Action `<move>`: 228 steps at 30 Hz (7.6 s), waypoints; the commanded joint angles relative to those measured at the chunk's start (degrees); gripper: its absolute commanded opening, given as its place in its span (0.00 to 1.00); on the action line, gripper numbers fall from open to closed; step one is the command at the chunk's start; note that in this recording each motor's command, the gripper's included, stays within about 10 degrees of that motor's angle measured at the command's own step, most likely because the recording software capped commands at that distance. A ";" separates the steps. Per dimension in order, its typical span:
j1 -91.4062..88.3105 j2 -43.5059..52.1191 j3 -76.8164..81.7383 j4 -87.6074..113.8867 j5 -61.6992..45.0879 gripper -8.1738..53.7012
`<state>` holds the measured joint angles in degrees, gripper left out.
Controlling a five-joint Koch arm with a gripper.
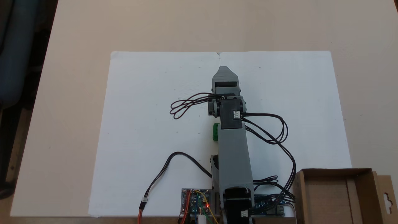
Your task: Grasp a green dice and put it in the bin.
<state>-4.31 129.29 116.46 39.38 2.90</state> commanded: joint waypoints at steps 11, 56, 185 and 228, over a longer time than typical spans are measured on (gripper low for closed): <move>3.16 5.89 -9.93 34.80 6.68 0.84; 0.00 -3.78 10.63 16.61 4.75 0.87; 16.26 -19.07 -11.78 8.35 2.29 0.32; 106.35 -47.72 -31.99 -4.39 -32.70 0.72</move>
<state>101.69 80.24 86.84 36.56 -26.02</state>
